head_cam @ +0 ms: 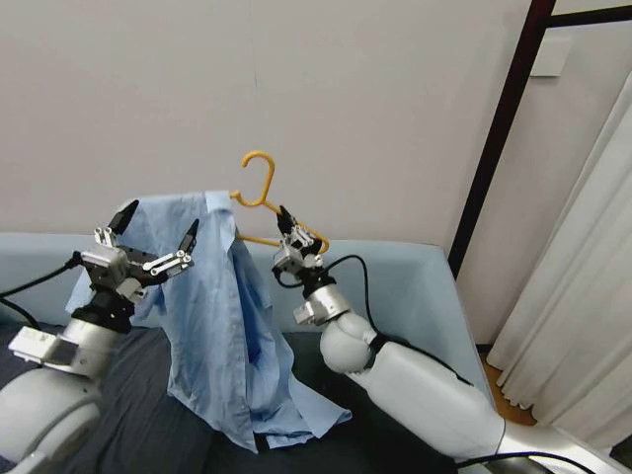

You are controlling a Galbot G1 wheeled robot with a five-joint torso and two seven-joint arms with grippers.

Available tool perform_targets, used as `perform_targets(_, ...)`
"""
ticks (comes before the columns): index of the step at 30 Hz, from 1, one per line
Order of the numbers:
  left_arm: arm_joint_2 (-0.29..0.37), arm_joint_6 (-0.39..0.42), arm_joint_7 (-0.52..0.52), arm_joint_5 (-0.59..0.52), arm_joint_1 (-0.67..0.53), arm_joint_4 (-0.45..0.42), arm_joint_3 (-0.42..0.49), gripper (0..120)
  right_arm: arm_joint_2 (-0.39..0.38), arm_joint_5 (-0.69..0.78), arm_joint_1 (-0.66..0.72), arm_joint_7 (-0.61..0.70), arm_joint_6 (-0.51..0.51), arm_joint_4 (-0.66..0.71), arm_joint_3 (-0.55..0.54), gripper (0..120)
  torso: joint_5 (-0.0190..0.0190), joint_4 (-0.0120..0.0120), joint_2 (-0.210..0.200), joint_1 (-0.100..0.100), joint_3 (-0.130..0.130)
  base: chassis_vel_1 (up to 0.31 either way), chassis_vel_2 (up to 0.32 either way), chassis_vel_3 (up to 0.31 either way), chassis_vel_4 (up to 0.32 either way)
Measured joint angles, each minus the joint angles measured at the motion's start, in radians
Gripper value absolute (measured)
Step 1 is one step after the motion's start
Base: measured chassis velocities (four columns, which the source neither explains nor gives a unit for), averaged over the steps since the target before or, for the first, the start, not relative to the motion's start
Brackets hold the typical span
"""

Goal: Pick up the clothes from the sofa and hang them on the clothes hanger.

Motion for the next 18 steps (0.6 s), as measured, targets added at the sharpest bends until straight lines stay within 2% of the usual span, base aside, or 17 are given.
perform_targets(1,0.045,0.024,0.027,-0.052,0.000,0.018,0.004,100,0.014,-0.052,-0.041,-0.001,0.017,-0.019,0.008,4,-0.0001,0.0001,0.000,0.000,0.000,0.000,0.000,0.000,0.000)
perform_targets(4,0.109,0.075,0.088,-0.118,0.002,0.044,0.017,100,0.042,-0.146,-0.092,-0.006,0.069,-0.073,0.048,4,-0.0002,0.0001,0.000,0.000,0.000,0.000,0.000,0.000,0.000)
perform_targets(5,0.109,0.075,0.088,-0.118,0.002,0.044,0.017,100,0.042,-0.146,-0.092,-0.006,0.069,-0.073,0.048,4,-0.0002,0.0001,0.000,0.000,0.000,0.000,0.000,0.000,0.000)
perform_targets(7,0.146,0.087,0.153,-0.141,0.001,0.073,0.028,100,0.051,-0.192,-0.116,-0.013,0.104,-0.099,0.083,4,-0.0002,0.0000,0.000,0.000,0.000,0.000,0.000,0.000,0.000)
perform_targets(8,0.167,0.076,0.217,-0.152,0.001,0.103,0.032,100,0.052,-0.203,-0.129,-0.015,0.116,-0.109,0.098,4,-0.0003,-0.0002,0.000,0.000,0.000,0.000,0.000,0.000,0.000)
perform_targets(9,0.167,0.076,0.217,-0.152,0.001,0.103,0.032,100,0.052,-0.203,-0.129,-0.015,0.116,-0.109,0.098,4,-0.0003,-0.0002,0.000,0.000,0.000,0.000,0.000,0.000,0.000)
perform_targets(11,0.185,0.034,0.346,-0.189,-0.002,0.153,0.033,100,0.048,-0.206,-0.144,-0.015,0.126,-0.119,0.115,4,-0.0002,-0.0002,0.000,0.000,0.000,0.000,0.000,0.000,0.000)
perform_targets(13,0.195,-0.021,0.568,-0.241,-0.016,0.226,0.029,100,0.041,-0.211,-0.154,-0.015,0.141,-0.129,0.133,4,-0.0003,-0.0002,0.000,0.000,0.000,0.000,0.000,0.000,0.000)
perform_targets(14,0.195,-0.021,0.568,-0.241,-0.016,0.226,0.029,100,0.041,-0.211,-0.154,-0.015,0.141,-0.129,0.133,4,-0.0003,-0.0002,0.000,0.000,0.000,0.000,0.000,0.000,0.000)
perform_targets(18,0.215,-0.065,0.861,-0.265,-0.047,0.376,0.021,100,0.026,-0.223,-0.170,-0.016,0.152,-0.113,0.148,4,-0.0002,-0.0002,0.000,0.000,0.000,0.000,0.000,0.000,0.000)
